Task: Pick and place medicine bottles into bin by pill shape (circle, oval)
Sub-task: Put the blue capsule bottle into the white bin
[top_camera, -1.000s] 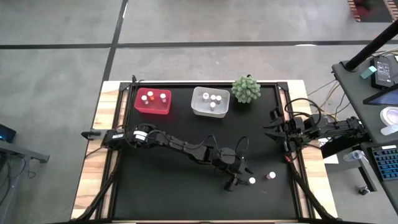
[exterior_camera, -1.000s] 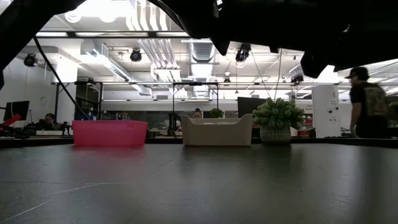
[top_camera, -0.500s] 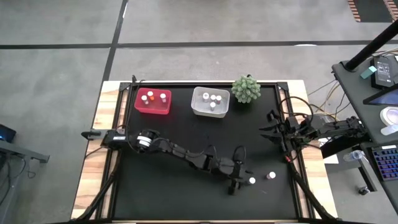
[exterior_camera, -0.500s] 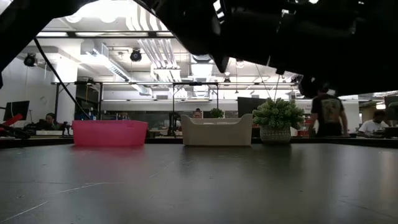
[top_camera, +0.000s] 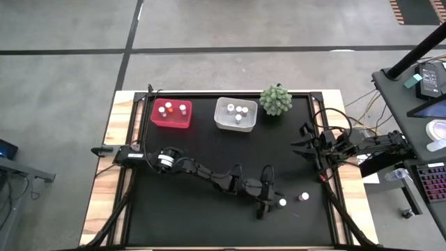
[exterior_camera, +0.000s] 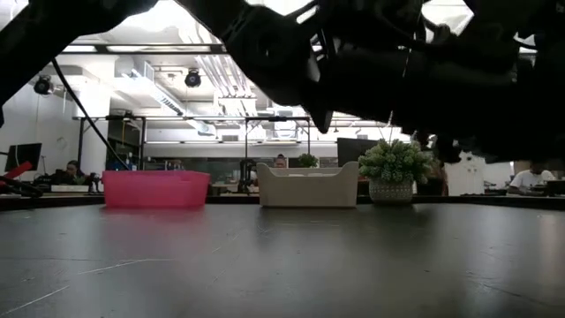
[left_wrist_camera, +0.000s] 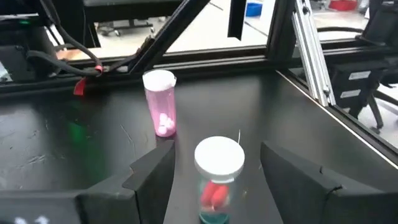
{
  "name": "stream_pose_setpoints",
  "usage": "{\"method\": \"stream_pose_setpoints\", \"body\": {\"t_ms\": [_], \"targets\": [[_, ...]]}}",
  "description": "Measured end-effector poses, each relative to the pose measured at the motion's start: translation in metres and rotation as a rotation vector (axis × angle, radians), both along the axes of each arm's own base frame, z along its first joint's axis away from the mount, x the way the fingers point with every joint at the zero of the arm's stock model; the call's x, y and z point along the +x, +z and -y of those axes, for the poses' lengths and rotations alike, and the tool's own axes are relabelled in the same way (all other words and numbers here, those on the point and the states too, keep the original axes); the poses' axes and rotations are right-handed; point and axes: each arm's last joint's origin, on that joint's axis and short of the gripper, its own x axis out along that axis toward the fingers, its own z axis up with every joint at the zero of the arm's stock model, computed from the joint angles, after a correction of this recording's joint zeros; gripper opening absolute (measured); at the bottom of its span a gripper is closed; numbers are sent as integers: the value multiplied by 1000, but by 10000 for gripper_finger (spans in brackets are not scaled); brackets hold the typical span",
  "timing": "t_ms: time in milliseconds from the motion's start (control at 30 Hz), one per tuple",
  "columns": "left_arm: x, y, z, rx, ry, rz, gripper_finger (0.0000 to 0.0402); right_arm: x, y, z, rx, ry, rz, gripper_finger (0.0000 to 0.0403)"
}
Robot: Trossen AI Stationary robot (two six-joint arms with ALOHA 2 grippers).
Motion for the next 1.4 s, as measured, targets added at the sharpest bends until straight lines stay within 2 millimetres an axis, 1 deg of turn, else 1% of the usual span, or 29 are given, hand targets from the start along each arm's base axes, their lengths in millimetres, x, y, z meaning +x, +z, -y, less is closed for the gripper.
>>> {"method": "stream_pose_setpoints", "body": {"t_ms": [100,300,367,467,600,867,1000,1100,1133,1233,1267,1400], "targets": [[1,-5,1,-14,-18,6,221,0,0,0,-1,-1,4,105],[10,-22,9,-64,-55,6,221,-2,4,0,-5,-4,44,105],[11,-23,9,-61,-55,1,221,-2,4,0,-14,-8,47,105],[12,-18,9,-61,-58,26,216,-2,5,0,-23,-10,52,105],[12,-18,9,-53,-59,20,186,-2,5,0,-21,-10,51,105],[12,-18,9,-45,-59,24,98,-2,4,0,-27,-12,51,105],[12,-18,9,-44,-58,24,75,-1,3,0,-30,-12,40,105],[11,-13,8,-33,-60,16,74,-1,2,0,-31,-11,22,105],[10,-8,7,-15,-62,15,75,-1,2,0,-31,-11,20,105],[6,13,4,38,-59,16,75,-1,2,0,-31,-11,20,105],[4,23,2,50,-58,23,75,-1,2,0,-31,-11,21,105],[-8,56,-10,137,-63,10,75,-1,2,0,-25,-8,19,105]]}}
